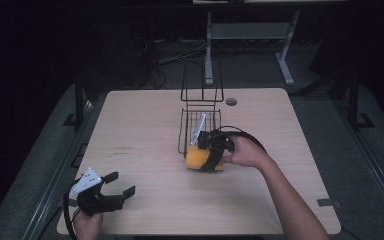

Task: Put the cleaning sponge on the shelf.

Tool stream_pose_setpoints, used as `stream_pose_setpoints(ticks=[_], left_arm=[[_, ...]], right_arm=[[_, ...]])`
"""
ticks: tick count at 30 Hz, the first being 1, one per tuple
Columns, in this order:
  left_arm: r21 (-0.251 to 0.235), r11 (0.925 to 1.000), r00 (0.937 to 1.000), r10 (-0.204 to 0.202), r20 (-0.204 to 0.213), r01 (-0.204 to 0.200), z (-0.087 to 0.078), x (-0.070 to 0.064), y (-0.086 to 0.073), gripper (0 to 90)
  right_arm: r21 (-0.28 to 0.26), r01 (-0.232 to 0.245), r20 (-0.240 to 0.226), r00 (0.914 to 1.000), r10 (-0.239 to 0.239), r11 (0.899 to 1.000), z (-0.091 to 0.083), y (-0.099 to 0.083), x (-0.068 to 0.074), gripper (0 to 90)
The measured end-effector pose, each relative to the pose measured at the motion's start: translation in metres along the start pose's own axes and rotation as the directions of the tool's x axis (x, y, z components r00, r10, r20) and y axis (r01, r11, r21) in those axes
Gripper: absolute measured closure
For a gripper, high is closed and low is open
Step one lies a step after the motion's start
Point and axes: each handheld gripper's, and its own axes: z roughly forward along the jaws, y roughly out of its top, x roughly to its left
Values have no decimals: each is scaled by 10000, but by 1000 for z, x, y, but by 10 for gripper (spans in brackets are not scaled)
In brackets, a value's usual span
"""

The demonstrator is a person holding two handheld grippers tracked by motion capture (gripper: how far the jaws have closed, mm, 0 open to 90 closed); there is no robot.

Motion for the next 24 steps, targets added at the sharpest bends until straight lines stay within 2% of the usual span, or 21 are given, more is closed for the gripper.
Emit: stream_pose_setpoints(ticks=[5,8,12,16,20,24], left_arm=[[-12,10000,10000,-11,2,11,0,0,0,128],[-6,10000,10000,4,0,-4,0,0,0,128],[-18,10000,10000,-25,0,25,0,0,0,128],[-21,10000,10000,-15,25,15,0,-1,0,128],[-23,10000,10000,-11,12,11,0,0,0,128],[-23,10000,10000,-10,14,10,0,0,0,128]], right_arm=[[101,31,7,10000,-31,9999,-1,3,-6,218],[-85,-62,-117,9999,61,9999,-1,3,-9,218],[24,-109,-77,9999,109,9999,1,2,-12,218],[-85,-197,-165,9997,196,9998,4,0,-16,218],[184,-182,-23,9998,182,9997,5,1,-21,218],[162,-151,-33,9999,151,9998,5,3,-24,218]])
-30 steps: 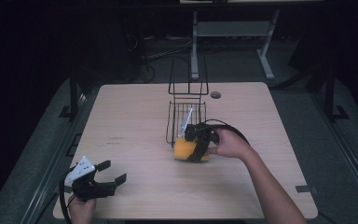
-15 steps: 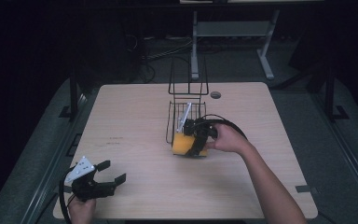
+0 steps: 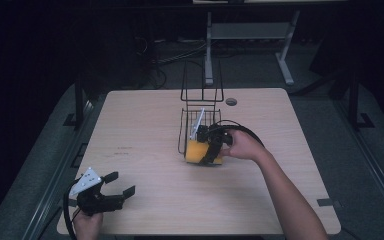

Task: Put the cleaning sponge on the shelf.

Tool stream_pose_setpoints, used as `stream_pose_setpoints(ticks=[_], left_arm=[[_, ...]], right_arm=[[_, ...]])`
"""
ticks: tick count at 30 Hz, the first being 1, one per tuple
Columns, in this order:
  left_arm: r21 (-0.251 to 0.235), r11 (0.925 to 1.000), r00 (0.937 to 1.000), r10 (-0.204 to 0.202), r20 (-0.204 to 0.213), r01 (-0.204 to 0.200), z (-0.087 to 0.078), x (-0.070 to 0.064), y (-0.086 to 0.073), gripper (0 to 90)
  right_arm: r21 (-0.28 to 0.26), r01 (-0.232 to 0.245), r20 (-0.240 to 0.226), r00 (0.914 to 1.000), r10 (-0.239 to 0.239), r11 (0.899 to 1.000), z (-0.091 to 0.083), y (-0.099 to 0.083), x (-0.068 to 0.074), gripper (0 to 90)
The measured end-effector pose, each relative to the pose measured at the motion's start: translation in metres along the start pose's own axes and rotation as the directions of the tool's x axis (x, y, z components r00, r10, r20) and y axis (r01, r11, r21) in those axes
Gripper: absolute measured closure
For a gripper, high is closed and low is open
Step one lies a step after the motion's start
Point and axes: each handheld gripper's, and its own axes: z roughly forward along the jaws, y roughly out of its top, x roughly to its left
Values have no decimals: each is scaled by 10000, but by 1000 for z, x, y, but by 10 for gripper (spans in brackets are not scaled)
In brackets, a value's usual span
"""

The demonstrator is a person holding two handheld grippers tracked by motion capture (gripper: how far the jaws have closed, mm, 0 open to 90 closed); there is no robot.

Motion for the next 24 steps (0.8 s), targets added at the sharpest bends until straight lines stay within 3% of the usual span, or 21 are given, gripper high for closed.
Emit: stream_pose_setpoints(ticks=[5,12,15,24], left_arm=[[-20,10000,10000,-4,7,4,0,0,0,128],[-4,10000,10000,-20,29,20,1,0,0,128],[-16,10000,10000,-30,17,30,0,0,0,128],[2,10000,10000,-51,41,51,0,1,0,128]], right_arm=[[-297,-86,-188,9998,80,9995,0,2,-8,218],[-112,-30,-7,10000,30,9999,0,9,-14,218],[-388,-140,-168,9998,134,9991,0,10,-20,218],[-116,-63,-15,10000,63,9999,1,15,-32,218]])
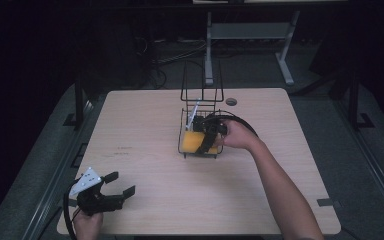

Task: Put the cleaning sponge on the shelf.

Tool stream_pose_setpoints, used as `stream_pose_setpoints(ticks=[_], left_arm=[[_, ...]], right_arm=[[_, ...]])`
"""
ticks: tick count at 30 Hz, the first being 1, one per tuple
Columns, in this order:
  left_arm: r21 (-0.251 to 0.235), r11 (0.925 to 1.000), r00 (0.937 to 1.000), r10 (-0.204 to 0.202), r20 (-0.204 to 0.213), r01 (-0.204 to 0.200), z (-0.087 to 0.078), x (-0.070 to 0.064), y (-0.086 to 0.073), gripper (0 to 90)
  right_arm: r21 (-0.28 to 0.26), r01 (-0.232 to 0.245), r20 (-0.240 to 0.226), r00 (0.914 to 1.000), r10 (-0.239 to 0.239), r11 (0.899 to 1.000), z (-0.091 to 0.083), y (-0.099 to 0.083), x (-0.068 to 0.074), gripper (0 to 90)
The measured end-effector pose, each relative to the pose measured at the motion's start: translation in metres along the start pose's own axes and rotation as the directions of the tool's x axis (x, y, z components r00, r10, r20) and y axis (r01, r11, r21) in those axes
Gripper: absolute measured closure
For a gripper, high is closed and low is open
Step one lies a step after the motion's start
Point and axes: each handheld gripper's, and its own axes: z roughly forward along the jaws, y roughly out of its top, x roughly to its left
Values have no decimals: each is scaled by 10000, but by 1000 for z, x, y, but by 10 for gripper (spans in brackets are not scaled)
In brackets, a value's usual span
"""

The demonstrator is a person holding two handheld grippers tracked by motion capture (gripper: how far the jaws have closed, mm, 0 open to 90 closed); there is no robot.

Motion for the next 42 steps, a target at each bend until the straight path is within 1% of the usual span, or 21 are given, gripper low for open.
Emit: stream_pose_setpoints(ticks=[1,3,4,9,10,13,16,20,22,23,28,31,32,33,34,35,36,37,38,40,42], left_arm=[[-4,10000,10000,11,-5,-11,0,0,0,128],[-11,10000,10000,-19,13,19,0,0,0,128],[-25,10000,10000,-19,8,19,0,0,0,128],[5,10000,10000,8,13,-8,0,1,0,128],[11,10000,10000,4,16,-4,0,1,0,128],[4,10000,10000,2,18,-2,0,1,0,128],[-13,10000,10000,-1,27,1,0,1,0,128],[20,10000,10000,12,22,-12,1,1,0,128],[11,10000,10000,36,40,-36,1,0,0,128],[17,10000,10000,46,52,-46,1,0,0,128],[28,10000,10000,21,25,-21,1,0,0,128],[21,10000,10000,16,30,-16,1,0,0,128],[13,10000,10000,-5,36,4,1,1,0,128],[24,10000,10000,6,34,-6,1,1,-1,128],[30,10000,10000,13,29,-13,1,1,-1,128],[30,10000,10000,10,31,-10,1,1,-1,128],[5,10000,10000,-10,32,10,1,1,-1,128],[0,10000,10000,-4,34,4,1,1,-1,128],[-3,10000,10000,0,38,0,0,1,-1,128],[0,10000,10000,-3,28,3,0,1,-1,128],[-1,10000,10000,-7,39,7,0,1,-1,128]], right_arm=[[-106,-95,-117,9999,93,9999,1,0,-2,218],[-189,-148,-150,9998,145,9997,4,-1,-5,218],[-2,-151,-78,9999,151,9999,6,-1,-7,218],[59,-137,-13,9999,137,9999,7,0,-12,218],[2,-87,9,10000,87,10000,7,1,-13,219],[186,59,106,9999,-61,9998,8,5,-15,218],[4,-85,-60,9999,85,10000,9,3,-21,219],[-56,-329,-20,9995,329,9994,11,-2,-28,219],[-118,-316,-29,9995,316,9994,13,-4,-32,219],[-136,-452,-79,9990,450,9989,13,-4,-32,219],[-234,-413,-206,9990,408,9989,16,-6,-38,219],[-311,-386,-137,9992,382,9988,15,-6,-40,219],[-180,-351,-138,9993,348,9992,14,-4,-40,219],[-180,-351,-138,9993,348,9992,14,-4,-40,219],[74,-235,5,9997,235,9997,14,-2,-40,219],[135,-153,-25,9999,154,9998,14,1,-40,219],[0,-133,-72,9999,133,9999,13,3,-40,218],[-181,-154,-175,9997,150,9997,12,5,-40,218],[-235,-144,-180,9997,140,9996,13,5,-40,218],[-48,-184,-110,9998,184,9998,17,5,-41,218],[4,-325,-164,9993,325,9995,20,4,-42,218]])
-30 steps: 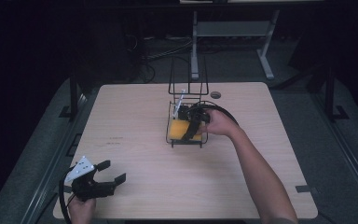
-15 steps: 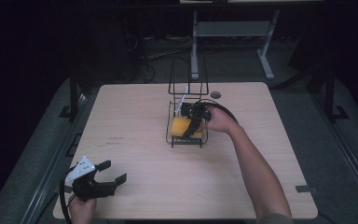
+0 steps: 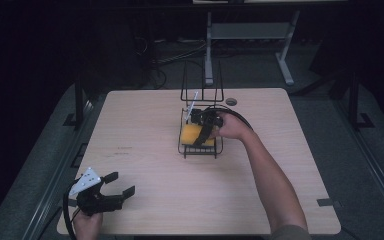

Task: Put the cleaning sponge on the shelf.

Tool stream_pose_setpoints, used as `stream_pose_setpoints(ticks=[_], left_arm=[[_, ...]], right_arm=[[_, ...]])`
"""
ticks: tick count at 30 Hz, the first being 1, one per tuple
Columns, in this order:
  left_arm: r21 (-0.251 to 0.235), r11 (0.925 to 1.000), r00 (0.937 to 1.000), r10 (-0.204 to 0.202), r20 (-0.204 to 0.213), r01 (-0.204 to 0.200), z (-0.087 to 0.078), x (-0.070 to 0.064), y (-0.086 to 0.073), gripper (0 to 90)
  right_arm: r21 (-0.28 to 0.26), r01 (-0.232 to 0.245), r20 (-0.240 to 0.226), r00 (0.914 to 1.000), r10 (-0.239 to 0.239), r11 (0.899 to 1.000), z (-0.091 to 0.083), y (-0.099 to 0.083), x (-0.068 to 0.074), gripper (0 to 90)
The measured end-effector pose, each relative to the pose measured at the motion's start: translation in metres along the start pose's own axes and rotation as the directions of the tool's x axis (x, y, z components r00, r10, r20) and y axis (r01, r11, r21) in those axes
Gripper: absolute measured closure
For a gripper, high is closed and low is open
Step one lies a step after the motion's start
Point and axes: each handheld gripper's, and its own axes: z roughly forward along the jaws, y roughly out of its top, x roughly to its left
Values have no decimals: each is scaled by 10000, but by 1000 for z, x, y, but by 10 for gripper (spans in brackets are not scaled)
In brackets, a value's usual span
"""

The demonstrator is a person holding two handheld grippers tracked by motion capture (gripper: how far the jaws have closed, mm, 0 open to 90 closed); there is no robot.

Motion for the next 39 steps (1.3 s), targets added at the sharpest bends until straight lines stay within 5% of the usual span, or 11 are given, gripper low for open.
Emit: stream_pose_setpoints(ticks=[15,39], left_arm=[[-3,10000,10000,2,-14,-2,0,0,0,128],[18,10000,10000,1,-14,-1,1,-1,0,128]], right_arm=[[-134,171,75,9998,-170,9998,6,-1,1,216],[-475,-238,192,9995,247,9986,3,-10,3,163]])
